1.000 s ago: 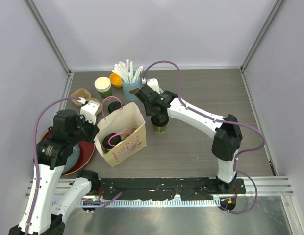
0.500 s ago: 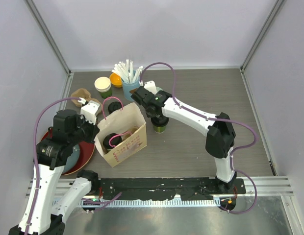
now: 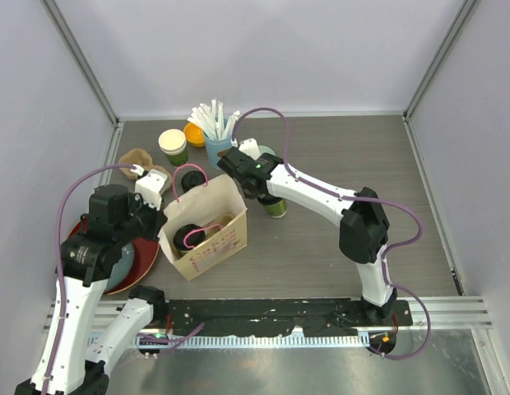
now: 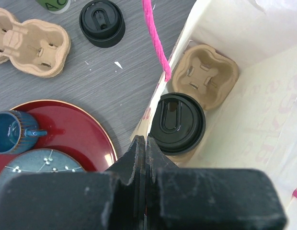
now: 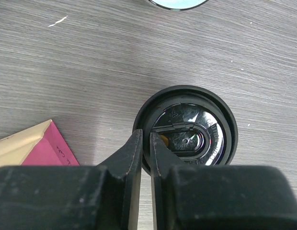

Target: Pack the takeout coffee

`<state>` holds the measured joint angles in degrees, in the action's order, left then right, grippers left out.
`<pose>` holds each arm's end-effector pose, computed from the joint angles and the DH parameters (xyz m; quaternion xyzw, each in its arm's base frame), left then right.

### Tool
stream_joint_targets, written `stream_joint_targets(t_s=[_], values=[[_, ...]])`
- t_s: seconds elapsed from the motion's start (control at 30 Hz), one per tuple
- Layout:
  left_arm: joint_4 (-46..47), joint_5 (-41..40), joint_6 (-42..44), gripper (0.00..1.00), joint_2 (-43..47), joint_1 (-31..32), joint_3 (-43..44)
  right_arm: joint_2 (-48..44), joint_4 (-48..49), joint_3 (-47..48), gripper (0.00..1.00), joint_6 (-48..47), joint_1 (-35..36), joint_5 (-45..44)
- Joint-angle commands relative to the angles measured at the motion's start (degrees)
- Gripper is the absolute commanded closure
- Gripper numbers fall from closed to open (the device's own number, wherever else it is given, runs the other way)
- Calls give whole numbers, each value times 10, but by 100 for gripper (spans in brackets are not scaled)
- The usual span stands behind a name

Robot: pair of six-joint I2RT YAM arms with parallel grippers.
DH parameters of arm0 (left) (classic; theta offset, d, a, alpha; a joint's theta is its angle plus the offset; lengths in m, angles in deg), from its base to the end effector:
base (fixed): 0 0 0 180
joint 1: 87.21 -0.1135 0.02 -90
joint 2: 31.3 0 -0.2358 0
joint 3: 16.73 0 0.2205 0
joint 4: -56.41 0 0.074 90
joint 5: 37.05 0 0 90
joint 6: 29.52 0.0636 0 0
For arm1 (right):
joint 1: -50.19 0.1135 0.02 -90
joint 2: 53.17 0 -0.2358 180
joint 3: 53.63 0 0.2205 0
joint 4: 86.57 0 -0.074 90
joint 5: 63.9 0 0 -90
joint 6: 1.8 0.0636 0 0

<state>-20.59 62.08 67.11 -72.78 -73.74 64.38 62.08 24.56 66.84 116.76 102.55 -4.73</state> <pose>0.1162 -0.0382 0.3273 0.1907 0.8737 -0.0976 0.4369 0.2684 0.2947 0.2316 -0.1343 0.9310 -0.0543 0.3351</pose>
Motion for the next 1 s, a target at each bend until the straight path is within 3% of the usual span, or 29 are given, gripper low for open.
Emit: stream_joint_targets(t_s=[0.0, 0.2, 0.57, 0.73, 0.97], values=[[22, 16, 6, 100, 4, -2, 0, -21, -6, 1, 87, -6, 2, -16], [22, 26, 5, 100, 5, -2, -3, -65, 23, -50, 99, -32, -4, 34], [23, 63, -4, 100, -1, -3, 2, -172, 38, -85, 99, -90, -6, 75], [31, 104, -37, 100, -12, -2, 2, -248, 29, -70, 99, -149, -6, 111], [34, 155, -100, 100, -33, -3, 17, -309, -42, 43, 99, -186, -5, 161]])
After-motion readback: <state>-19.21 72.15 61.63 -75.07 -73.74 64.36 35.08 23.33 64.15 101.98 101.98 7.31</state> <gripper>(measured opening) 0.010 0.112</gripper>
